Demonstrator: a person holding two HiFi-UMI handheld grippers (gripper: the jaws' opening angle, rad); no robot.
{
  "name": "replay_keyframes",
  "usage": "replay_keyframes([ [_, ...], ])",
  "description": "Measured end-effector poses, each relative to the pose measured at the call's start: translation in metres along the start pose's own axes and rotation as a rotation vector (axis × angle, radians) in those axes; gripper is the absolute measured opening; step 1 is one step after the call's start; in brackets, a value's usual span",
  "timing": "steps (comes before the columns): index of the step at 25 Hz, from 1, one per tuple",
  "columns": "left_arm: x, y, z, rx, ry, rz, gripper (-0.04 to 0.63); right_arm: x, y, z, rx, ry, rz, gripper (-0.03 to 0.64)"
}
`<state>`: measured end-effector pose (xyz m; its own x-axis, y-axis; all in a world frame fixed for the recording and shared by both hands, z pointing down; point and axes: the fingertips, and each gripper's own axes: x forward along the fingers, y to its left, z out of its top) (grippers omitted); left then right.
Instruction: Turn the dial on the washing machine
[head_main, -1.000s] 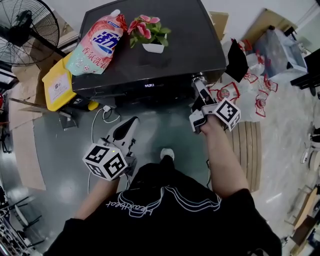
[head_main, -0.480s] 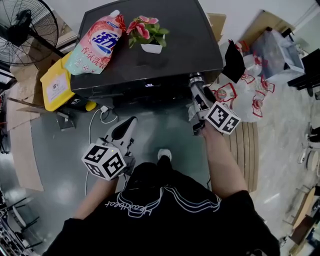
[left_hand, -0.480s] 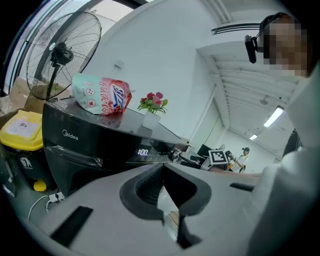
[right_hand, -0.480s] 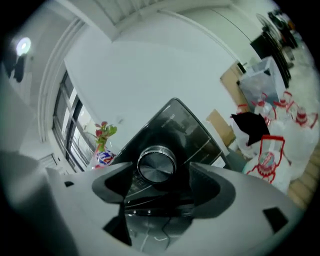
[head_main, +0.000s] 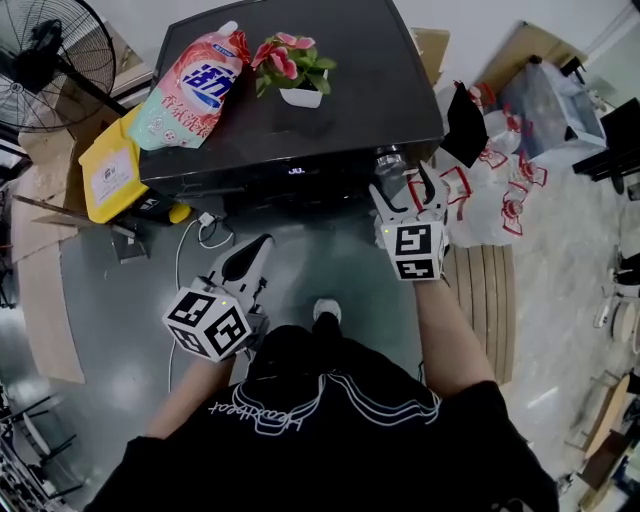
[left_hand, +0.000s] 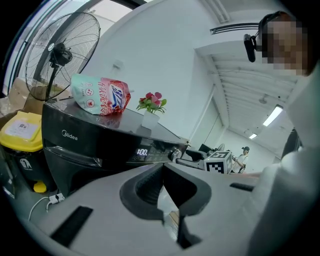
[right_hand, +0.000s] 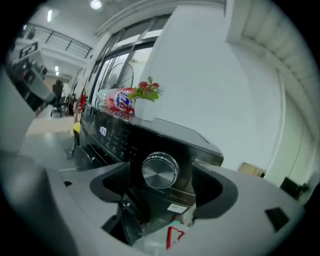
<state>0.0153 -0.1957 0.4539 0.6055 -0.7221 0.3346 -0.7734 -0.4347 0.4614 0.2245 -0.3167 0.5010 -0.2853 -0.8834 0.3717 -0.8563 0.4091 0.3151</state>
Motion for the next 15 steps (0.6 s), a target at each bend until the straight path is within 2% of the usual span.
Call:
replay_keyframes([
  [3, -0.004, 0.002, 0.001, 0.004, -0.003, 0.012, 0.005, 0.002, 0.001, -0.001, -0.132, 0.02, -0.033, 0.367],
  [8, -0.006, 0.005, 0.005, 0.004, -0.012, 0.018, 0.005, 0.012, 0.006, -0.003, -0.241, 0.038, -0.066, 0.332],
  [15, -0.007, 0.007, 0.011, 0.011, -0.029, 0.028, 0.005, 0.019, 0.006, -0.013, -0.241, 0.051, -0.095, 0.267],
])
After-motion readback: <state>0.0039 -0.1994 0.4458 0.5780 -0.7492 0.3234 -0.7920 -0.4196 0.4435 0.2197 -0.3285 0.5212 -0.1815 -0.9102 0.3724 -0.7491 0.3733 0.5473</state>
